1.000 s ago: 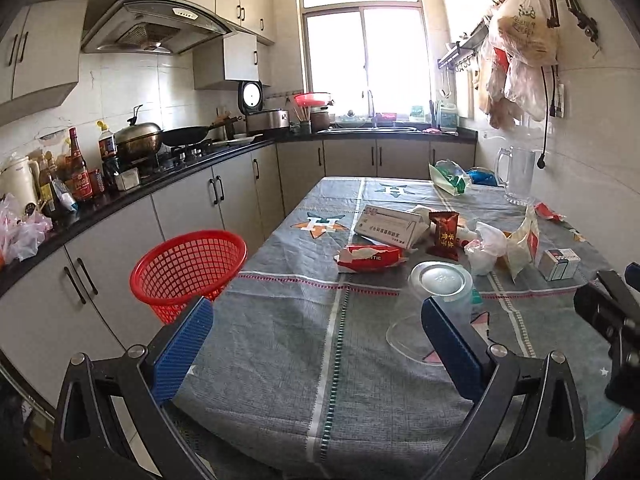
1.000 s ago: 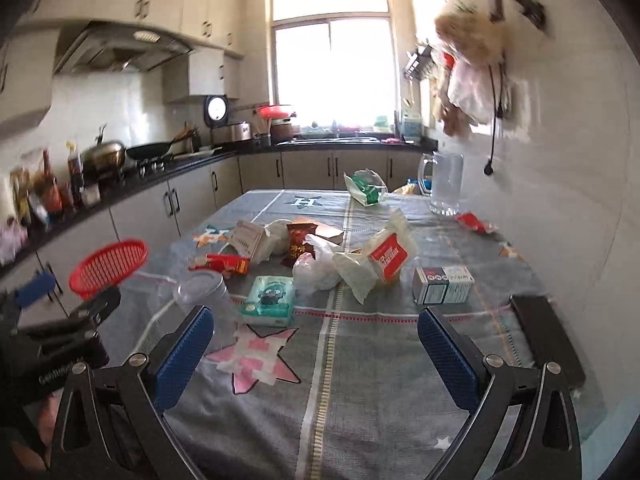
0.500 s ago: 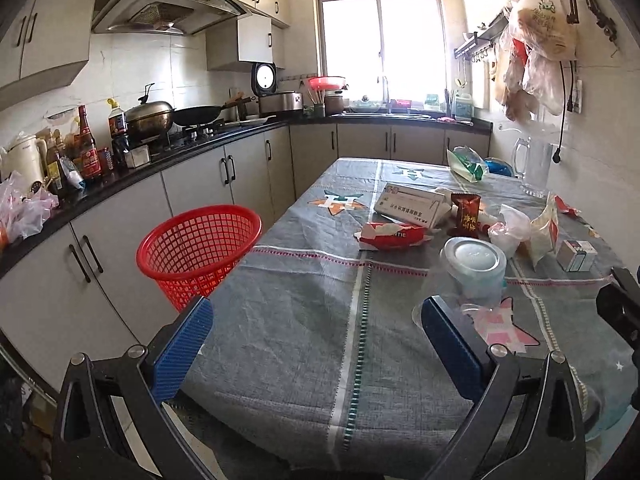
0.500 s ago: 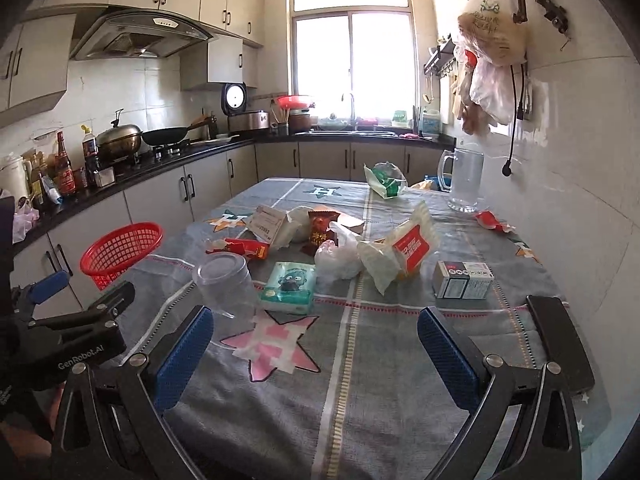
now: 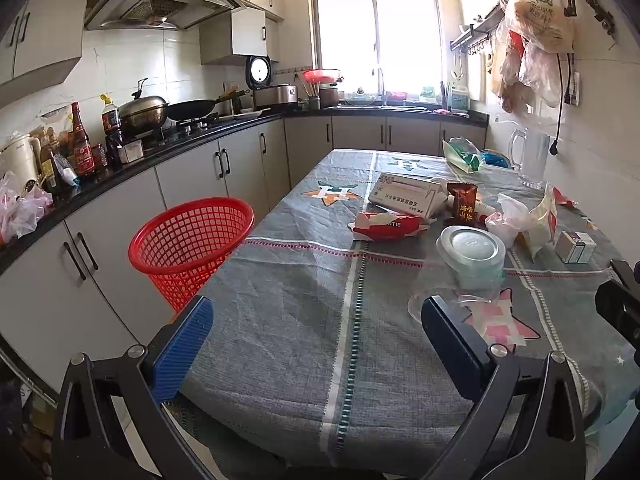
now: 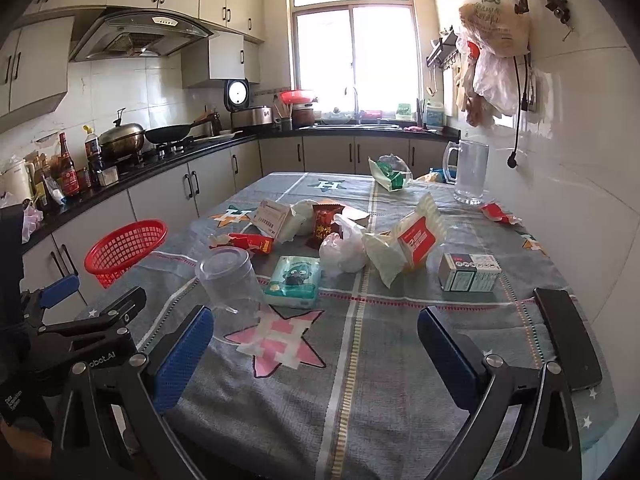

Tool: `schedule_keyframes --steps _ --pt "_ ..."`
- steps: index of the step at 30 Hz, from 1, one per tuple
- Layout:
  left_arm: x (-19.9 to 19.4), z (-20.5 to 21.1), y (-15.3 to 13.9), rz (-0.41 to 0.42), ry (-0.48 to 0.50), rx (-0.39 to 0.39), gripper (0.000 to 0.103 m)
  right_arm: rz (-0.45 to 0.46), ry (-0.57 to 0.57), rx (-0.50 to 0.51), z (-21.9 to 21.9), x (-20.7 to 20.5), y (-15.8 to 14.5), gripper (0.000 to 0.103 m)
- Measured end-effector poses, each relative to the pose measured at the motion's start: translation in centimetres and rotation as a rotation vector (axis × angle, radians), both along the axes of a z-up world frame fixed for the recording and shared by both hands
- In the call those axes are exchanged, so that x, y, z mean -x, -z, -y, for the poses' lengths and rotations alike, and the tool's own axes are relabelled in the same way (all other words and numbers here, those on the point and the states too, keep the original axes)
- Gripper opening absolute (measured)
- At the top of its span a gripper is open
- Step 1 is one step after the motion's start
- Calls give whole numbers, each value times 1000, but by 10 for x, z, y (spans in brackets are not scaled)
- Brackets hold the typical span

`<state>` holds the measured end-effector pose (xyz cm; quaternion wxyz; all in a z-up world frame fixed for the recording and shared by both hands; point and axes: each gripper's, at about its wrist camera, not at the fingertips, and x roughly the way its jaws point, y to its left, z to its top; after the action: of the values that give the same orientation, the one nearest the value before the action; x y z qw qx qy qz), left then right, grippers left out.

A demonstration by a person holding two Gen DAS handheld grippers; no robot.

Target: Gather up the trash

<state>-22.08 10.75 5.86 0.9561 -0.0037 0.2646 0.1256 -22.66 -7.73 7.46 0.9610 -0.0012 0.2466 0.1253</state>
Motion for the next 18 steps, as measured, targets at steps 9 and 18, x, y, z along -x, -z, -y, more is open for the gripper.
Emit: schedule_keyframes --steps 9,18 --pt "-2 -1 2 -8 3 1 103 -20 -6 -2 -1 -3 3 103" --pt "-4 0 3 -16 4 0 103 -45 -7 -14 1 -9 8 103"
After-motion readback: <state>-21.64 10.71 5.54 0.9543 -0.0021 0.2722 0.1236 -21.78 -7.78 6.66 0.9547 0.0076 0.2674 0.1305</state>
